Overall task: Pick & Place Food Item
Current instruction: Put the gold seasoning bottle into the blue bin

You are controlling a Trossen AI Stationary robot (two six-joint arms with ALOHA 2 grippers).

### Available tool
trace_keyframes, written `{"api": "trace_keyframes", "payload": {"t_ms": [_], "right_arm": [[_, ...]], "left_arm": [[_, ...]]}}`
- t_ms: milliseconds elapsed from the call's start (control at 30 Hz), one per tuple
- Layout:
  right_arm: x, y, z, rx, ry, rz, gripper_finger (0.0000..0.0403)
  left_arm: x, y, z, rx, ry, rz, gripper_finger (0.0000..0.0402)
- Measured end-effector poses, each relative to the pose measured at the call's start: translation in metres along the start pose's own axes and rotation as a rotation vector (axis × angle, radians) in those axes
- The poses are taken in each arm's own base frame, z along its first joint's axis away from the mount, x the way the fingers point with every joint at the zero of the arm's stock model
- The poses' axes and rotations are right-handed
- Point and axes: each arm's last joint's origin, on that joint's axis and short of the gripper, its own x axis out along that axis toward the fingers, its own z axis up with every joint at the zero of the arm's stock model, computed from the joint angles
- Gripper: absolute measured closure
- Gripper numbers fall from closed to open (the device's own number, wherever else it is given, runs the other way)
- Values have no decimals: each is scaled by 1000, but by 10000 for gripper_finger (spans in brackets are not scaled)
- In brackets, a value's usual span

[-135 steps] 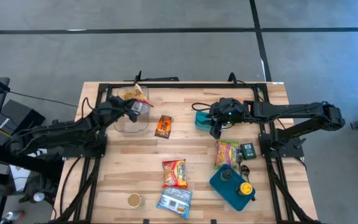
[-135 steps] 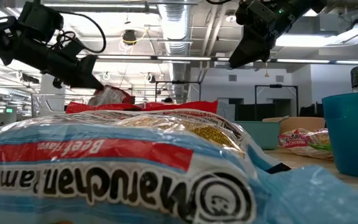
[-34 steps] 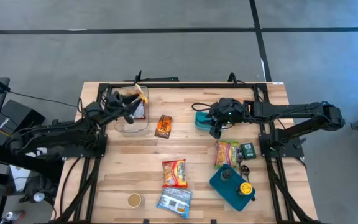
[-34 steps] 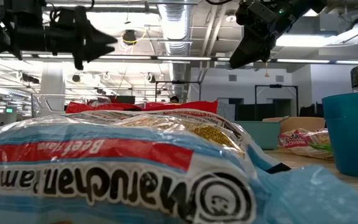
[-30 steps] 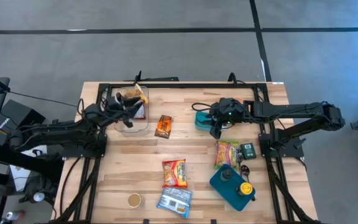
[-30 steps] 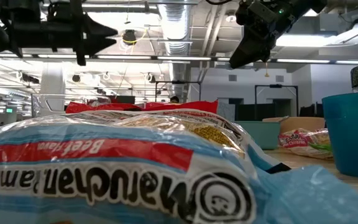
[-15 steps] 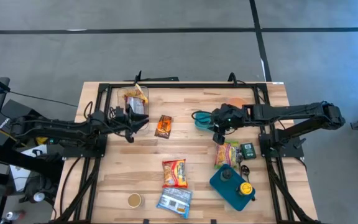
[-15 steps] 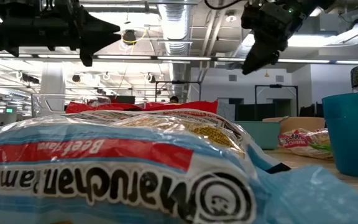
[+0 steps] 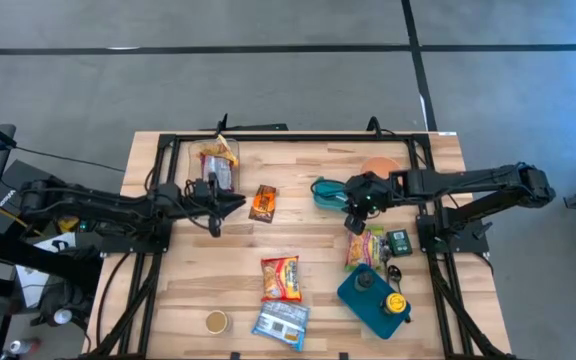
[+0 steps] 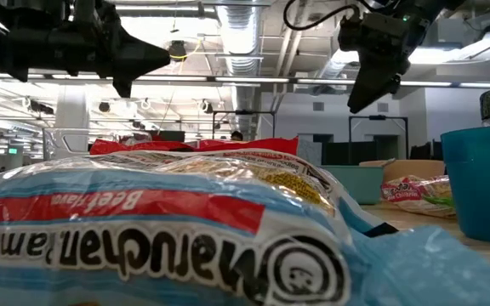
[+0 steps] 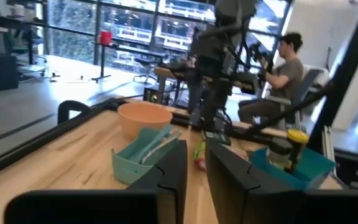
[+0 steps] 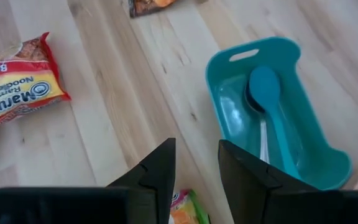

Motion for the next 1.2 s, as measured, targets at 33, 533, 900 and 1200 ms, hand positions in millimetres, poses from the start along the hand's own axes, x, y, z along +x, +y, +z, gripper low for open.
{"api": "trace_keyframes", "payload": {"t_ms": [33, 533, 900, 1200], "right_arm": [[0, 1, 0, -7, -6, -14, 288], [-5, 16, -6, -109, -100, -186, 288], [-7, 23, -7, -131, -148, -219, 288], [-7, 23, -6, -128, -152, -218, 288]], "left_arm": [[1, -2, 1, 10, 2, -10, 357], [23, -50, 1, 319, 77, -223, 401], [35, -75, -4, 401, 165, -312, 400], [39, -89, 7, 322, 307, -301, 401]]}}
